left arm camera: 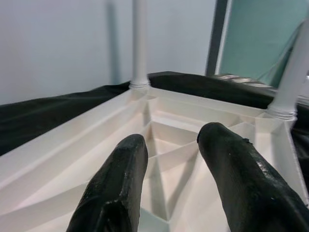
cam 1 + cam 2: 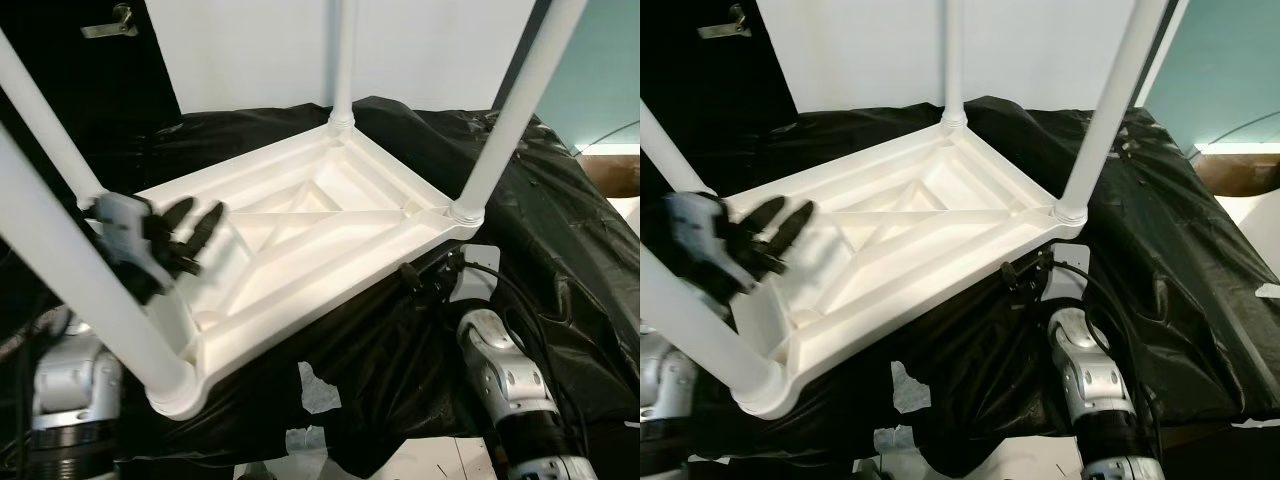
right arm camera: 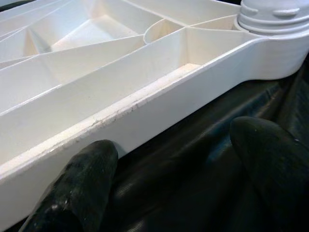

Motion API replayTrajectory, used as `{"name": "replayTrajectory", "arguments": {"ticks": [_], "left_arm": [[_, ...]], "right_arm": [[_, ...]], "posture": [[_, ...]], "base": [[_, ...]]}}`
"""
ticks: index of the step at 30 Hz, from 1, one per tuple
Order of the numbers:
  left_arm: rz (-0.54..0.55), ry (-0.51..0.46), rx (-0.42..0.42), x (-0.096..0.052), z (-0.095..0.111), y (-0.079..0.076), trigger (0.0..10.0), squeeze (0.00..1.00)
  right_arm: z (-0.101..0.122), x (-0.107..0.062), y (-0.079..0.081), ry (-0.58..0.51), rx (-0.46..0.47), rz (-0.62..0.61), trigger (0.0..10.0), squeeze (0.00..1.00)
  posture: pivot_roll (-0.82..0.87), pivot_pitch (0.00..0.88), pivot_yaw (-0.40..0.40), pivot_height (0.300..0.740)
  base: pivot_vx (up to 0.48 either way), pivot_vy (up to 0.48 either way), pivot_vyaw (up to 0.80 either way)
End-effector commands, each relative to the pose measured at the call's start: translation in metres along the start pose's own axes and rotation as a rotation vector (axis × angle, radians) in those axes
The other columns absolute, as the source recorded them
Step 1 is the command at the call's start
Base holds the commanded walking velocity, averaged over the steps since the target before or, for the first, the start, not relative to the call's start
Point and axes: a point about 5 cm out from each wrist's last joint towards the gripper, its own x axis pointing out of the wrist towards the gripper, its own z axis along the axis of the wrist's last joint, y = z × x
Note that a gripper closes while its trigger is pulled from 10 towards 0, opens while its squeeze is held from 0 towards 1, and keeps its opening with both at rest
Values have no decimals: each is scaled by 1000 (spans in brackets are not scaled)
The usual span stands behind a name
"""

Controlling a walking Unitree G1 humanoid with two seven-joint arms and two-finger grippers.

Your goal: Building children table

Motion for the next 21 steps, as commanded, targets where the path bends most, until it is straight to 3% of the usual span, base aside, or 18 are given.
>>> {"name": "replayTrajectory", "arguments": {"ticks": [1, 4, 5, 10, 14, 21], "left_arm": [[-176, -2, -17, 1, -1, -17, 10000, 0], [-212, -8, -27, 0, -1, -24, 10000, 0], [-292, -1, -78, -4, -3, -38, 10000, 0], [-322, 1, -100, -6, -4, -43, 10000, 0], [-368, 15, -131, -12, -6, -57, 10000, 0], [-402, 56, -122, -19, -7, -69, 10000, 0]], "right_arm": [[-4, 3, 0, 34, 14, -6, 10000, 0], [-3, 6, 0, 39, 14, -4, 10000, 0], [0, 13, 1, 43, 4, -3, 10000, 0], [1, 16, 0, 42, -3, -2, 10000, 0], [6, 26, 2, 40, -25, 32, 10000, 0], [13, 39, 10, 32, -48, 99, 10000, 0]], "posture": [[115, 82, -57, 740], [116, 81, -58, 740], [123, 80, -62, 740], [125, 79, -64, 740], [132, 81, -65, 740], [147, 79, -69, 740]], "base": [[0, 0, 0], [0, 0, 0], [0, 0, 0], [0, 0, 0], [0, 0, 0], [0, 0, 0]]}}
